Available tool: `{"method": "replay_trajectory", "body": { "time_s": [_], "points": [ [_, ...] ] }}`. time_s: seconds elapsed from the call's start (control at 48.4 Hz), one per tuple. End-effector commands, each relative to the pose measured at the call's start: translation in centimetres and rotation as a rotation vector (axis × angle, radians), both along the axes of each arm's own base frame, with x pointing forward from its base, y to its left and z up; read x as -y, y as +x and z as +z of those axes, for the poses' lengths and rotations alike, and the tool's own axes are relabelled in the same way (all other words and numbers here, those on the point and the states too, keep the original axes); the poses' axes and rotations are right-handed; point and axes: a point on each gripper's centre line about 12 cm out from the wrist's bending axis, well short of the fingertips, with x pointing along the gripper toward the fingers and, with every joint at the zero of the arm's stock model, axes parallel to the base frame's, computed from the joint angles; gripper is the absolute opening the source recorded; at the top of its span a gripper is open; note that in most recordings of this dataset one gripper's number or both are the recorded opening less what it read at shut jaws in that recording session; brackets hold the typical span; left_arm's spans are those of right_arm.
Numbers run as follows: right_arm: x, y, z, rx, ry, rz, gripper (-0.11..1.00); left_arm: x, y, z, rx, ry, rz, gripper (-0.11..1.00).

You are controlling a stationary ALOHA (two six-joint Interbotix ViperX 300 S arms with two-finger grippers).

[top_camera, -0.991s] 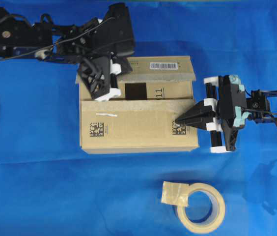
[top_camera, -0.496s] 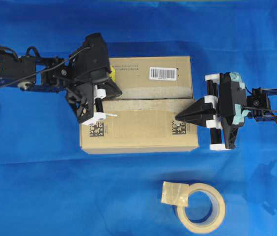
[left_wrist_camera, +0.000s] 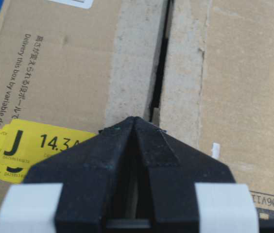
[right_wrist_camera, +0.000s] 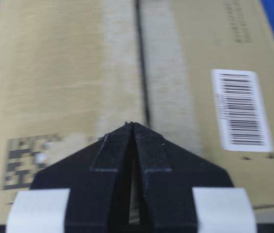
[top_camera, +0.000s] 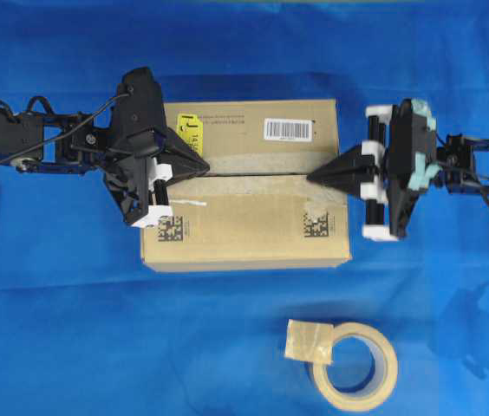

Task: Close the cardboard box.
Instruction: 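Press the closed top flaps down with both grippers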

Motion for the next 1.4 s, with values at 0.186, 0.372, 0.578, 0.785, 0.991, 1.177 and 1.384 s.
{"method": "replay_trajectory", "body": {
  "time_s": [0.186, 0.372, 0.578, 0.785, 0.991, 1.177, 1.384],
  "points": [
    [0.9, 0.2, 0.1, 0.006, -0.001, -0.030, 0.00, 0.2, 0.0, 0.8, 0.028, 0.002, -0.006, 0.00],
    [1.0, 0.2, -0.5, -0.014, 0.003, -0.033, 0.00, 0.2, 0.0, 0.8, 0.032, 0.006, -0.008, 0.00],
    [0.9, 0.0, -0.9, -0.023, 0.005, -0.032, 0.00, 0.2, 0.1, 1.0, 0.062, 0.019, -0.013, 0.00],
    [0.9, -0.3, -1.4, -0.029, 0.007, -0.034, 0.00, 0.1, -0.4, 1.3, 0.156, 0.029, -0.007, 0.00],
    [0.9, -0.4, -1.5, -0.026, 0.004, -0.035, 0.00, 0.1, -1.6, 1.2, 0.269, 0.042, -0.002, 0.00],
    [0.9, -0.4, -1.4, -0.023, 0.004, -0.033, 0.00, 0.4, -3.2, 0.9, 0.343, 0.050, -0.004, 0.00],
    [0.9, -0.3, -1.2, -0.014, 0.003, -0.034, 0.00, 1.3, -5.2, -0.2, 0.385, 0.049, -0.029, 0.00]
  ]
}}
